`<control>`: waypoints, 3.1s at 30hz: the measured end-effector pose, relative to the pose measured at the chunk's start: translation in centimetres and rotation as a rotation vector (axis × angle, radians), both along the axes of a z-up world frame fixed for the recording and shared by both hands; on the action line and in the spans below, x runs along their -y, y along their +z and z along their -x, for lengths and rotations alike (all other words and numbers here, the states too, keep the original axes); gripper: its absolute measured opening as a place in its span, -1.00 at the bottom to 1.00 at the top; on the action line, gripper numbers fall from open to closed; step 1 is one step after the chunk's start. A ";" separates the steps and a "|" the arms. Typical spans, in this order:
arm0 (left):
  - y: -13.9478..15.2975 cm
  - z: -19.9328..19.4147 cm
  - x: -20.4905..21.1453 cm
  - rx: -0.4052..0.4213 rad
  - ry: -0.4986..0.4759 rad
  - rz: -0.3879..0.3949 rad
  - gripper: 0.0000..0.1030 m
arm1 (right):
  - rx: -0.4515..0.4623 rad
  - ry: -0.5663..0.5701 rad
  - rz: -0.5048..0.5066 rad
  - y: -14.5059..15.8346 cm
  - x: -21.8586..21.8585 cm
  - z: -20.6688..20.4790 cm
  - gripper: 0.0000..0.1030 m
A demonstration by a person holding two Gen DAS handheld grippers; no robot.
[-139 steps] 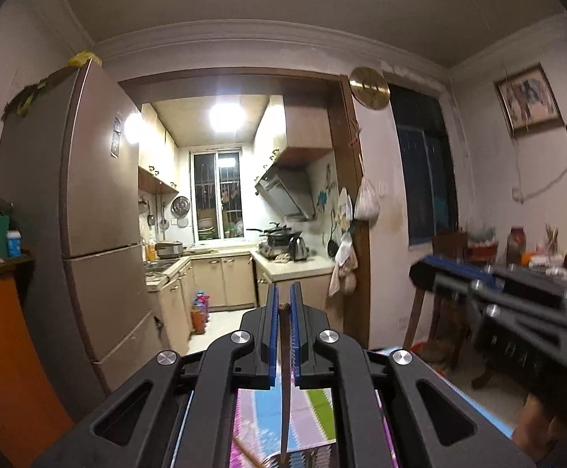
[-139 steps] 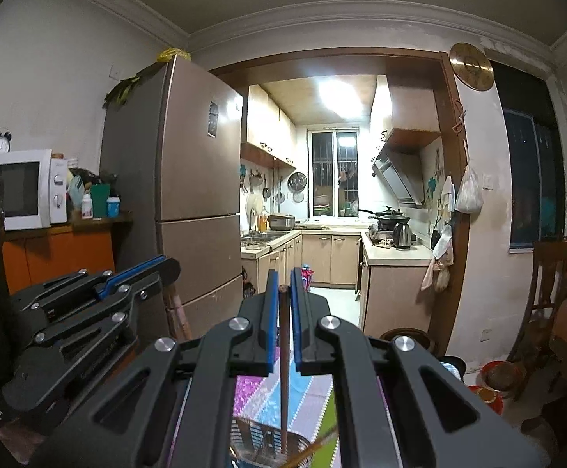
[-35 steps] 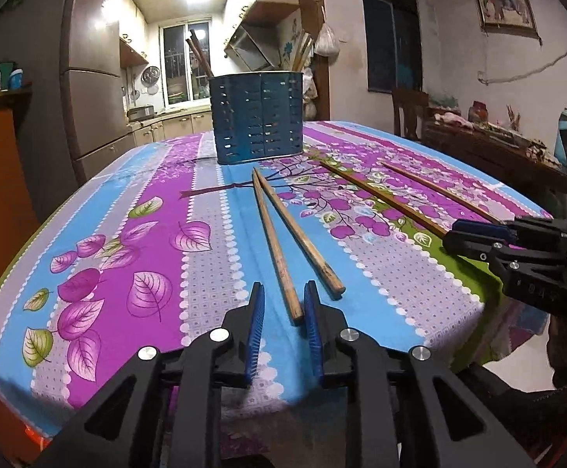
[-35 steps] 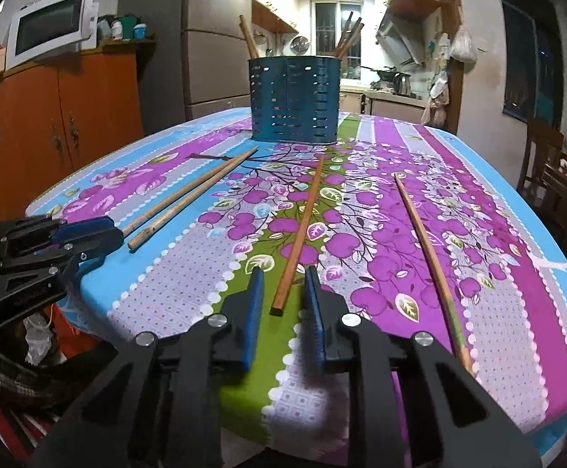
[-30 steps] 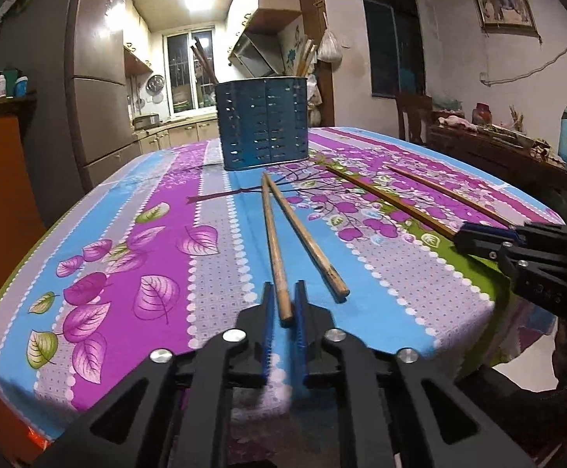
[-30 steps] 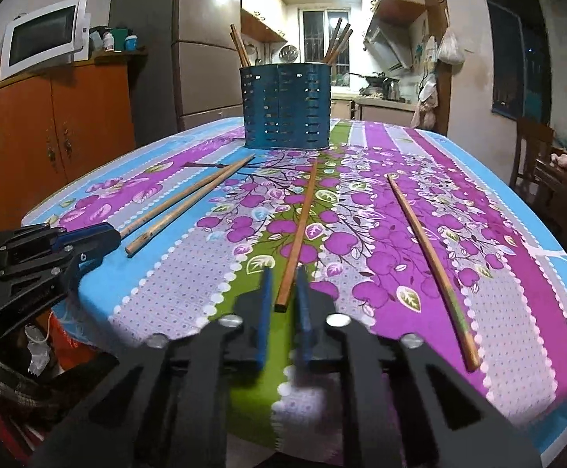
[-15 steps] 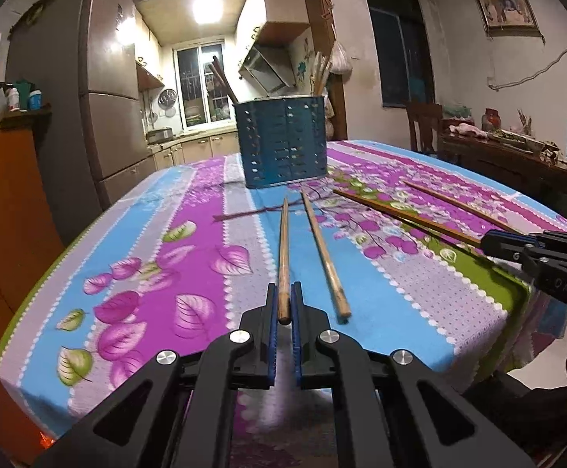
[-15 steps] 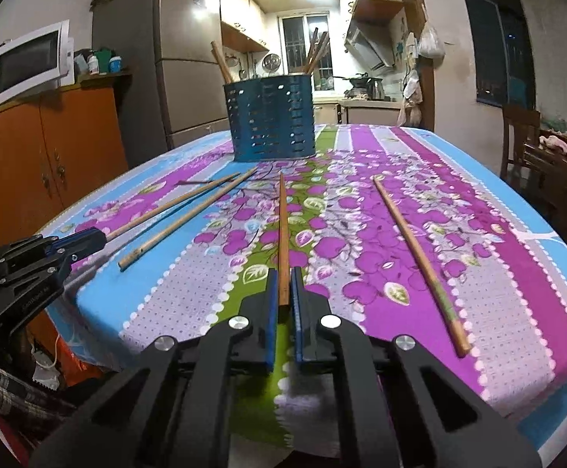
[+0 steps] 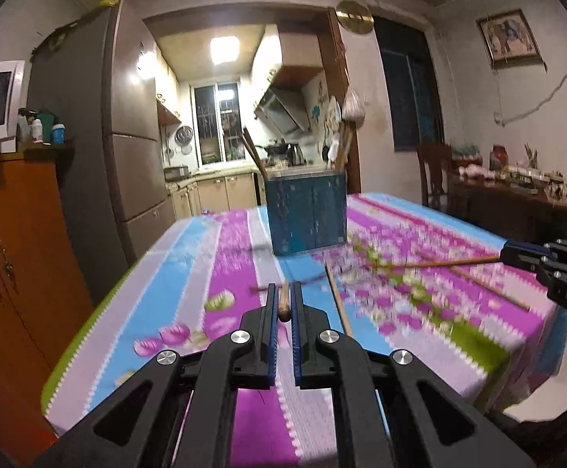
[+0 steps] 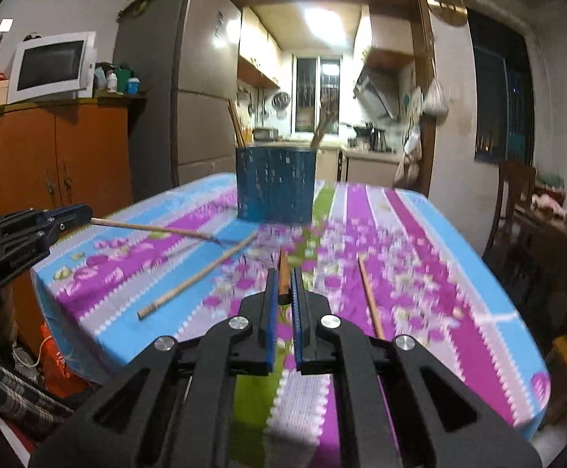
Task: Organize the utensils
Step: 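Lift both held chopsticks and carry them over the blue holder, then lower the chopsticks into the holder and open both tools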
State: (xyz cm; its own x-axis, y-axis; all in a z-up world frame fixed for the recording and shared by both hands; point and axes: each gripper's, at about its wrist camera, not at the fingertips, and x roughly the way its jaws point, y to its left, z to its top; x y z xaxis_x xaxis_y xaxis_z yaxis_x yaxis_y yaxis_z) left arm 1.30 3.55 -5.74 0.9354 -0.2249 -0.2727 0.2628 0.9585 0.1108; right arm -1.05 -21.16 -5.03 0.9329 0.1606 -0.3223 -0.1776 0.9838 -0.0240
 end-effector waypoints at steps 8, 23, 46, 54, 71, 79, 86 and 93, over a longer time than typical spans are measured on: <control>5.5 0.4 -1.1 0.077 -0.011 0.076 -0.86 | 0.075 0.037 -0.042 4.0 0.6 -0.4 -0.90; 10.0 0.1 0.1 0.130 -0.023 0.088 -0.86 | 0.159 0.053 -0.095 8.6 1.0 -0.8 -0.90; 11.5 -3.2 3.1 0.061 0.090 0.029 -0.86 | 0.179 0.076 -0.094 11.7 -1.1 -2.3 -0.90; 12.2 -4.0 3.1 0.038 0.112 0.027 -0.86 | 0.181 0.086 -0.083 12.1 -1.3 -2.8 -0.90; 12.3 -4.9 3.9 0.031 0.142 -0.011 -0.86 | 0.190 0.097 -0.056 12.9 -2.0 -3.6 -0.90; 12.3 -5.3 4.0 0.031 0.152 -0.022 -0.86 | 0.192 0.100 -0.050 13.0 -2.2 -3.9 -0.90; 12.3 -5.6 4.1 0.031 0.160 -0.031 -0.86 | 0.194 0.106 -0.040 13.0 -2.1 -4.4 -0.90; 12.1 -5.8 4.1 0.028 0.164 -0.037 -0.86 | 0.207 0.113 -0.030 13.1 -2.0 -4.0 -0.90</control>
